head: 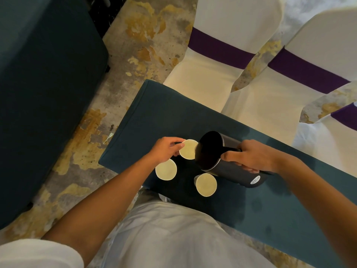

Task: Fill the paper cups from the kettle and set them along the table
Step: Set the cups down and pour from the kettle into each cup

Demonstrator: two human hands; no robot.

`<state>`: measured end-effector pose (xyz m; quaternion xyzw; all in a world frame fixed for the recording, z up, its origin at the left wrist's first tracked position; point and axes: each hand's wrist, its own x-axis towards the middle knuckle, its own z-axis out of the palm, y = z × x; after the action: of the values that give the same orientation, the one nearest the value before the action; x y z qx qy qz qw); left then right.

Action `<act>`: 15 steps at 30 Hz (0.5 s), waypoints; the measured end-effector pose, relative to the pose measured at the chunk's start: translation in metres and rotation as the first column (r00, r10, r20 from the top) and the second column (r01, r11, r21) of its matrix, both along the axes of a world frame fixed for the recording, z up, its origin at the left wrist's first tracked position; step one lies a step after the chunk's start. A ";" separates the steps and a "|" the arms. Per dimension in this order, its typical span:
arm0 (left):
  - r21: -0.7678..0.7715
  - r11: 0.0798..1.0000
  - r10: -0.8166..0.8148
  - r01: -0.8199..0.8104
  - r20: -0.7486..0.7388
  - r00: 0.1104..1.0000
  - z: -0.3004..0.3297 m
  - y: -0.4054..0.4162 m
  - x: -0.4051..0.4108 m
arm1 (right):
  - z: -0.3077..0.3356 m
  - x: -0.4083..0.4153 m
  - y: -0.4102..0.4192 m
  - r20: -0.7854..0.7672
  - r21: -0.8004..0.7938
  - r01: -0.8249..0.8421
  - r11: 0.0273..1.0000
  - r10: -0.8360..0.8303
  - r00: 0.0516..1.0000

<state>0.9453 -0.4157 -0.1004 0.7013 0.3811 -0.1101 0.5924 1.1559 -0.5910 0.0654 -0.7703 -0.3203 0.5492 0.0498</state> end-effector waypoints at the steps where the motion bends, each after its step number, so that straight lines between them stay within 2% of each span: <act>1: 0.001 1.000 -0.003 0.003 -0.002 1.000 0.000 0.000 0.000 | -0.001 0.000 0.000 -0.002 -0.007 -0.006 1.000 0.006 1.000; 15: 0.026 1.000 -0.009 0.009 0.019 1.000 0.001 -0.002 -0.004 | -0.003 -0.004 -0.023 0.040 0.056 0.027 0.998 -0.029 0.999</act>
<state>0.9409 -0.4172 -0.0993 0.7115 0.3735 -0.1010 0.5866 1.1514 -0.6143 0.0622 -0.7841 -0.3255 0.5235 0.0722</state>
